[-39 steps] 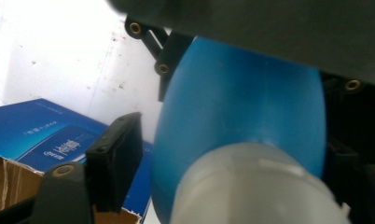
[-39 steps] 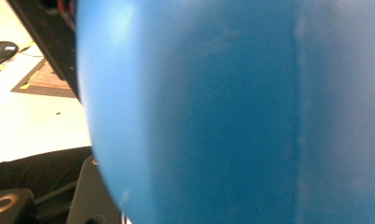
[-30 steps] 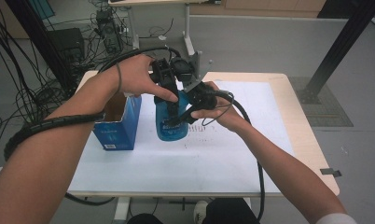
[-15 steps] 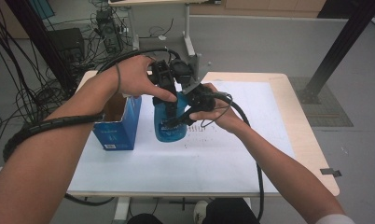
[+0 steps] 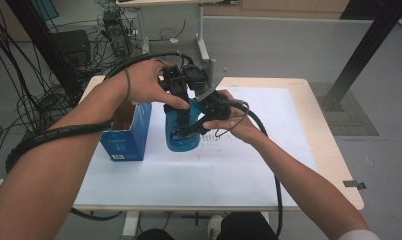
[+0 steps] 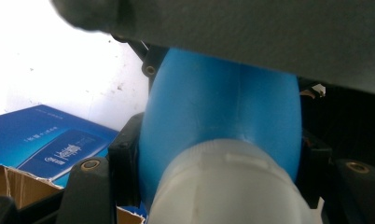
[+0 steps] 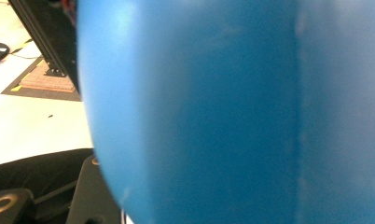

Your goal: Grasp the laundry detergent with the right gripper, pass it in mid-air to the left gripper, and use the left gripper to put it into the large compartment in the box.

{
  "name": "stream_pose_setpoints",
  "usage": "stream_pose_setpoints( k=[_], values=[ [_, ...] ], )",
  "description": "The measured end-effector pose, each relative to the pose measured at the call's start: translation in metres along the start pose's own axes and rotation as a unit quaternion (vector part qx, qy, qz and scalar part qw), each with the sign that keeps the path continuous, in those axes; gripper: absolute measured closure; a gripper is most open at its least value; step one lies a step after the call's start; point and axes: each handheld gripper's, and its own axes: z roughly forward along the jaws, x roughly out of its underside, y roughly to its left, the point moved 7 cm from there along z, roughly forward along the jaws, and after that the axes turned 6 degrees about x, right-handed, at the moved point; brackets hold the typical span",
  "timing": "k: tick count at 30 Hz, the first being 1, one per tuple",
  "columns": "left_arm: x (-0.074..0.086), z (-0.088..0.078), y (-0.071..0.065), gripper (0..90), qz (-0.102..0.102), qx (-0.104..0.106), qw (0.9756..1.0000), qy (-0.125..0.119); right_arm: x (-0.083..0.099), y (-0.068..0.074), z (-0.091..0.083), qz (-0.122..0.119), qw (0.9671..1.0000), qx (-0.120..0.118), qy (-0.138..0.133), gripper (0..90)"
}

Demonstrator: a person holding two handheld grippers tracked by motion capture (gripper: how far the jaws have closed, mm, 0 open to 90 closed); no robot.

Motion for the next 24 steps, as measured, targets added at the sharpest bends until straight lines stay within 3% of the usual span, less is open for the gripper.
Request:
stream_pose_setpoints(
  k=[4,5,7,16,17,19,20,24],
  values=[
    [-0.0008,0.001,-0.0004,36.5,-0.005,0.0,1.0,-0.006,-0.0001,0.0014,-0.0005,0.012,0.9999,-0.004,-0.005,42.6],
    [-0.0004,0.0011,0.0,36.5,-0.002,0.002,1.0,-0.003,0.0006,-0.0005,0.0002,0.002,1.0,0.0,-0.005,42.6],
    [0.001,0.0014,0.001,36.5,0.007,0.006,0.9999,0.01,0.0016,0.0014,0.0008,0.005,1.0,0.0,0.001,42.6],
    [0.0015,0.0015,0.0001,36.6,0.0,0.001,1.0,-0.001,0.0007,0.0008,0.0022,0.003,1.0,-0.001,-0.004,42.6],
    [0.0022,-0.0001,0.0015,36.6,0.01,0.0,0.9999,0.009,0.0005,0.0004,0.0021,0.002,1.0,0.001,-0.005,42.6],
    [0.0004,0.0015,-0.0002,36.5,-0.002,-0.003,1.0,-0.008,-0.0002,0.0019,0.0014,0.012,0.9999,-0.002,-0.006,42.6],
    [0.0001,0.0014,-0.0003,36.5,-0.003,-0.003,0.9999,-0.01,0.0003,-0.0006,0.0016,0.002,1.0,0.004,-0.008,42.6],
    [-0.0003,-0.0002,0.0004,36.4,0.001,-0.004,1.0,-0.004,-0.0005,0.0014,-0.0001,0.014,0.9999,0.001,-0.008,42.6]
  ],
)
